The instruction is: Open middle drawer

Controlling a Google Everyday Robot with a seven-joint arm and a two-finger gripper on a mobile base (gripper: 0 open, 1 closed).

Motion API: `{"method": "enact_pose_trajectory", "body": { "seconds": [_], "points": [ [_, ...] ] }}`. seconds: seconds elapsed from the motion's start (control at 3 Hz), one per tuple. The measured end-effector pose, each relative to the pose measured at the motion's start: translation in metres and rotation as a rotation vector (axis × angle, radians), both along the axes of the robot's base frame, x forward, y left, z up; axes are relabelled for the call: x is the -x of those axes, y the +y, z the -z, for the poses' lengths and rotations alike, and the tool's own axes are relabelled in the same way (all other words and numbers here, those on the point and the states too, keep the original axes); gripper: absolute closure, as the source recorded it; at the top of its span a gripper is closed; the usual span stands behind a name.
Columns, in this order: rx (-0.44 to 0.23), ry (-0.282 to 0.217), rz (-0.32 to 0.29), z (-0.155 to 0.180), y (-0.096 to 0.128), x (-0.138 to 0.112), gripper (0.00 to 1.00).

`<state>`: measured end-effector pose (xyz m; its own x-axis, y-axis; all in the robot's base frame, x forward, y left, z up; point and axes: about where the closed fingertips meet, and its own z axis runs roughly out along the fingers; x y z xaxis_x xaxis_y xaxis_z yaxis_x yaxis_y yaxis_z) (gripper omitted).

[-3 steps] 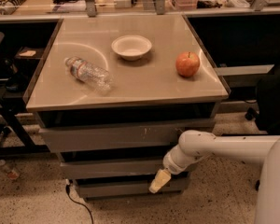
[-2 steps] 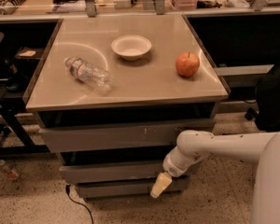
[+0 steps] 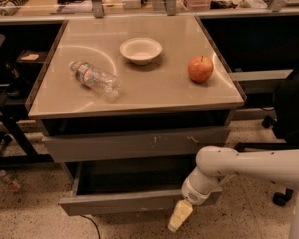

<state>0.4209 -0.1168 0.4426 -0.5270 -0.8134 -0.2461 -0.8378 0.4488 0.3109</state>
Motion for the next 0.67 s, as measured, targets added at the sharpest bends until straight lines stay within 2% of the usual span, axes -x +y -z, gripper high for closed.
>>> {"method": "enact_pose_trajectory", "body": {
  "seconds": [0.33, 0.67],
  "points": [
    [0.020, 0.051, 0.015, -0.0103, -0.0131, 0.0334, 0.00],
    [0.020, 0.051, 0.014, -0.0103, -0.0129, 0.0333, 0.00]
  ]
}}
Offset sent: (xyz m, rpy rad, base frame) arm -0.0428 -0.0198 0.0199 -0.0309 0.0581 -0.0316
